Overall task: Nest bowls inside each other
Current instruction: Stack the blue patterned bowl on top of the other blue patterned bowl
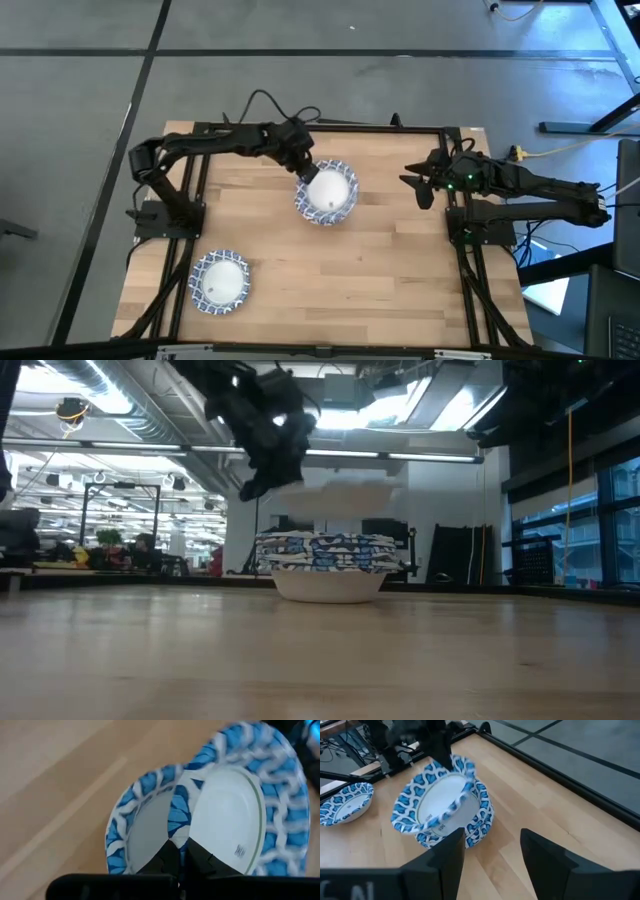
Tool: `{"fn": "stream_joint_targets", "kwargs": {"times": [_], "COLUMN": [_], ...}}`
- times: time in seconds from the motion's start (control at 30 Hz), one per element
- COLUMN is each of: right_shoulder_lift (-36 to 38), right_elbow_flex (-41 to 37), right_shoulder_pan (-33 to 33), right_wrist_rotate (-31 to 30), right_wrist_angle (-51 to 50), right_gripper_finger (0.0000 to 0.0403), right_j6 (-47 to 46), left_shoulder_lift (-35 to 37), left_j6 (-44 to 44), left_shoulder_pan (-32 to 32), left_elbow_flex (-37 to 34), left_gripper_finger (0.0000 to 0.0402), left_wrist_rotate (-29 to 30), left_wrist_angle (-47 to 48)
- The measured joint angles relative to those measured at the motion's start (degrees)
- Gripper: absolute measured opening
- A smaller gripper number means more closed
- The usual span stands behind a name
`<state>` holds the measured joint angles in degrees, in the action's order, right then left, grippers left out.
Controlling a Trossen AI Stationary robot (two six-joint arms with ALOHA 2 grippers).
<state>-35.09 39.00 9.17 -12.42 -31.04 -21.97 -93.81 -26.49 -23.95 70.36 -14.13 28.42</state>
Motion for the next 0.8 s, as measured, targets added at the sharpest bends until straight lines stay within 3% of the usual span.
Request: {"fn": "stream_joint_targets", "kwargs": {"times": [0.47, 0.63, 0.8], "right_shoulder_lift": [0.0, 0.0, 0.0], "right_elbow_flex": [0.0, 0.0, 0.0], "right_shoulder_pan": [0.0, 0.0, 0.0], "right_wrist_rotate": [0.0, 0.0, 0.0], "right_wrist_angle": [-0.8, -1.0, -1.0], "right_gripper_finger": [0.0193, 0.0193, 0.0193], "right_j6": [0.1, 0.0, 0.0], "left_shoulder_lift": [-7.7, -7.7, -7.7], "left_j6": [2.7, 4.5, 5.8], "left_shoulder_pan": [-0.6, -0.5, -0.5], "left_elbow_flex": [0.0, 0.0, 0.0], "left_gripper_finger": [0.0010, 0.0045, 0.0106], "left_wrist_rotate": [2.9, 3.4, 0.9], "left_wrist_angle": [0.0, 0.1, 0.1]}}
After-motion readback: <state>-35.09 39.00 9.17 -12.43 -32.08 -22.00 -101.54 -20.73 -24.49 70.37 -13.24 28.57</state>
